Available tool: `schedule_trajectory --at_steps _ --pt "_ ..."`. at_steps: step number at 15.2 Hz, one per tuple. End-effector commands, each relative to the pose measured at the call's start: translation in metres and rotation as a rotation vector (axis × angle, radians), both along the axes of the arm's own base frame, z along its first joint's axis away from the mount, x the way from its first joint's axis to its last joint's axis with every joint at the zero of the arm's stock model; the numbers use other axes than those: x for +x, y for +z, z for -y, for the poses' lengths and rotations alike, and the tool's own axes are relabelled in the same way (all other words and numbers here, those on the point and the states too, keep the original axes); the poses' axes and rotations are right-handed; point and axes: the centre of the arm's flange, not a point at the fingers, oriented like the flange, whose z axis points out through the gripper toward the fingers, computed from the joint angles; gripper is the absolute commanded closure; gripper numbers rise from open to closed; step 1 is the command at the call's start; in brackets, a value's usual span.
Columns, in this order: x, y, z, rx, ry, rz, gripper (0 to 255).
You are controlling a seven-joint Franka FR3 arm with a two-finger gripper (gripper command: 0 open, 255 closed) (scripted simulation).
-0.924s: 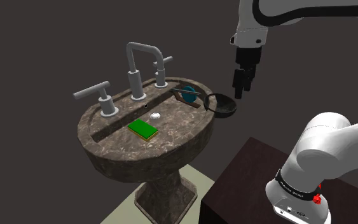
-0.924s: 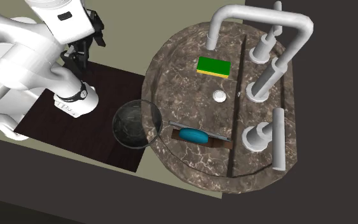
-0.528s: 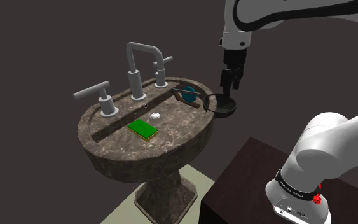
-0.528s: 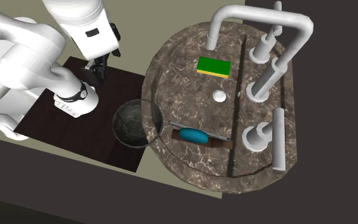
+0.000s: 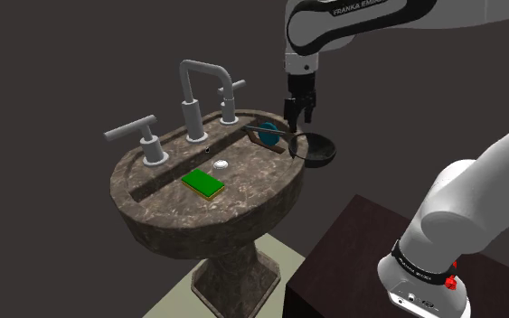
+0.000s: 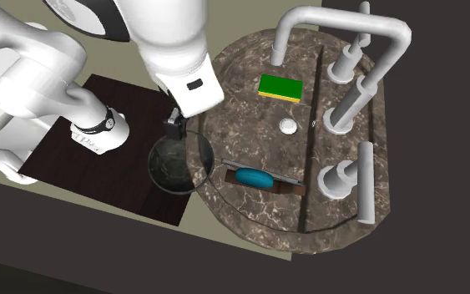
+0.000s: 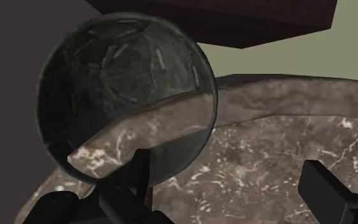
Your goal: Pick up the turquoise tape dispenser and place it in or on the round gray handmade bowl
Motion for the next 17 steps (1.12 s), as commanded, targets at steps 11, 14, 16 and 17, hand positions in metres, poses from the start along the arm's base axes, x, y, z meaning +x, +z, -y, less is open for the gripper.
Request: schedule_trajectory --at_steps 11,14,16,17 --pt "0.148 -0.046 0.028 -0.048 -0.004 -0.009 0" --pt "0.185 -0.058 0.036 -0.06 -0.005 -0.012 0" --pt "0.21 -0.065 0.04 -0.068 -0.006 -0.013 0" --pt "0.211 -0.065 0.041 -0.069 -0.006 -0.013 0"
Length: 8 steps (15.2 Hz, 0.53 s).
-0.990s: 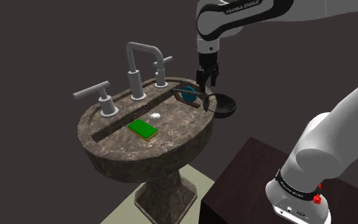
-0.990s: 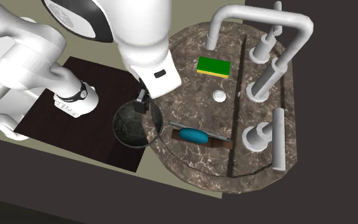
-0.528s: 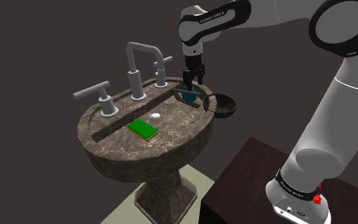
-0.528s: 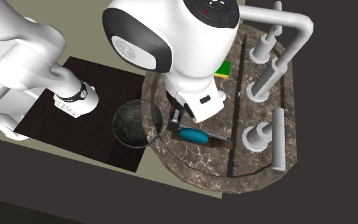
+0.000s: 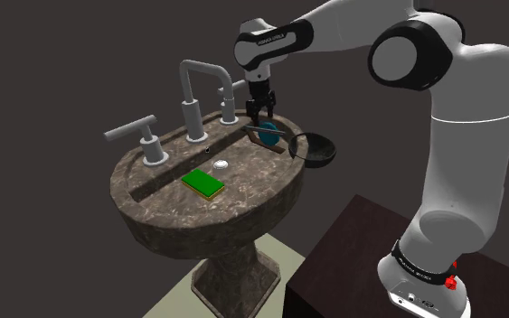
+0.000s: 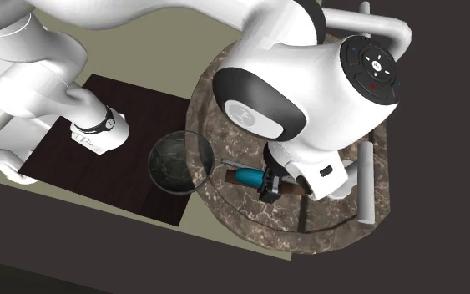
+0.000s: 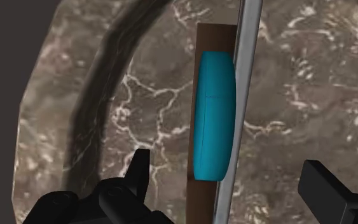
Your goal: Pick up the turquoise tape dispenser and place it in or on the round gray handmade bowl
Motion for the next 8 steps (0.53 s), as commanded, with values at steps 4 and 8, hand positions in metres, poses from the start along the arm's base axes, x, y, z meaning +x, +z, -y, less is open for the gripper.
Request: schedule_trajectory --at_steps 4,8 --pt "0.006 -0.021 -0.001 -0.002 0.0 0.0 0" --pt "0.003 -0.04 -0.001 -0.002 0.0 0.0 0"
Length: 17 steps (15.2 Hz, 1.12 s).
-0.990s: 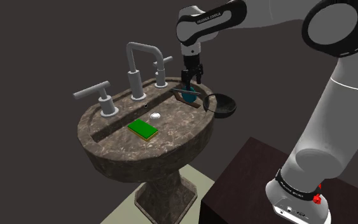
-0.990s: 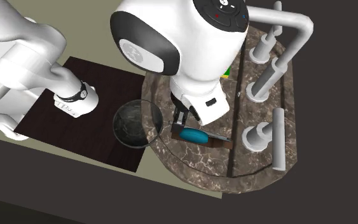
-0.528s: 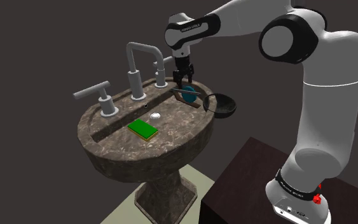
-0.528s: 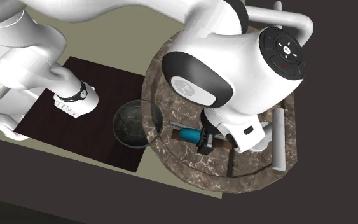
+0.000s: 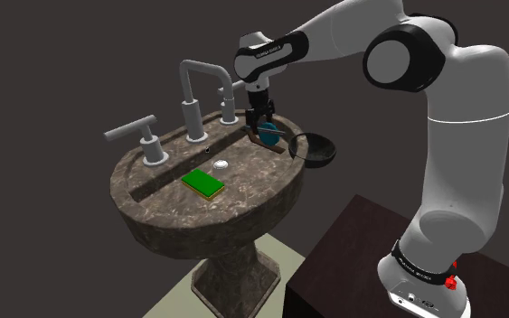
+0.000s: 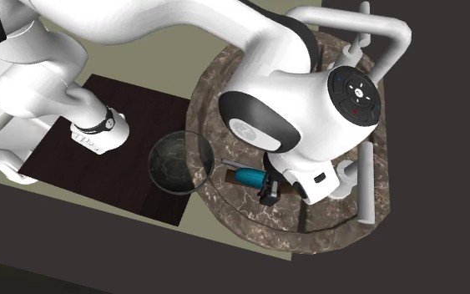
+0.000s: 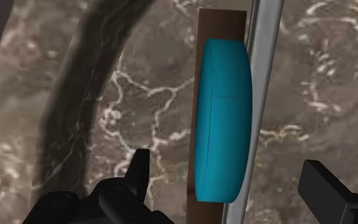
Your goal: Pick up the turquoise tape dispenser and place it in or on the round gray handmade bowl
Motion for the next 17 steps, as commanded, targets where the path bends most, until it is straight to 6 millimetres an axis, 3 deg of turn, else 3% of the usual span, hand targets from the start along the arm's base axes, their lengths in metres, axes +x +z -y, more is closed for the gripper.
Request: schedule_trajectory --at_steps 1,7,8,17 --pt "-0.0008 -0.0032 0.0006 0.0 0.0 0.001 0" --pt "-0.0008 -0.0032 0.0006 0.0 0.0 0.001 0" --pt "-0.0008 -0.0032 0.0006 0.0 0.0 0.001 255" --pt "-0.0008 -0.0032 0.0006 0.0 0.0 0.001 255"
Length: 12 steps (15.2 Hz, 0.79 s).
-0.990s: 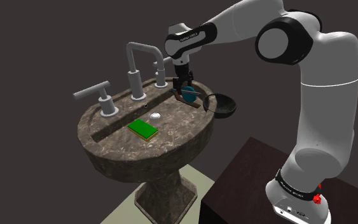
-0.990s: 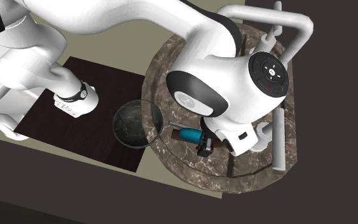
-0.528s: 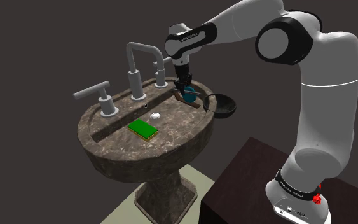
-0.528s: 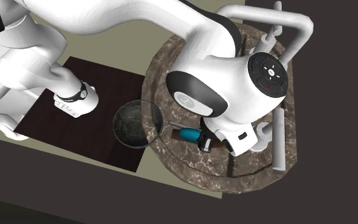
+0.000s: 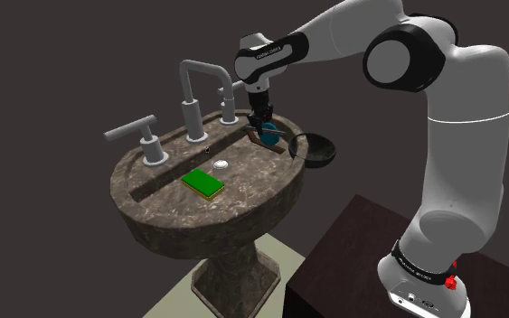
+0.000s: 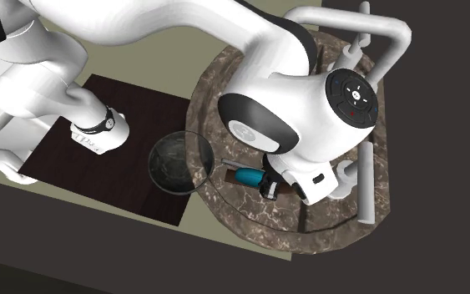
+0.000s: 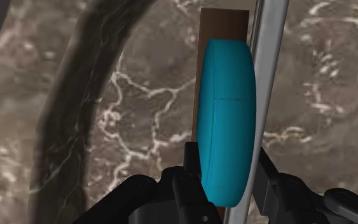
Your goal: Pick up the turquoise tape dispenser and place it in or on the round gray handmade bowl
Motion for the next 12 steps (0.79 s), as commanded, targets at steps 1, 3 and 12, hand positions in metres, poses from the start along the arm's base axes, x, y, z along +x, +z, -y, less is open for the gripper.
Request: schedule_trajectory --at_steps 1,3,12 --pt "0.0 0.005 0.0 0.0 0.0 0.0 255" --pt "0.0 0.016 0.0 0.0 0.0 0.0 255" --pt "0.0 0.064 0.0 0.0 0.0 0.0 255"
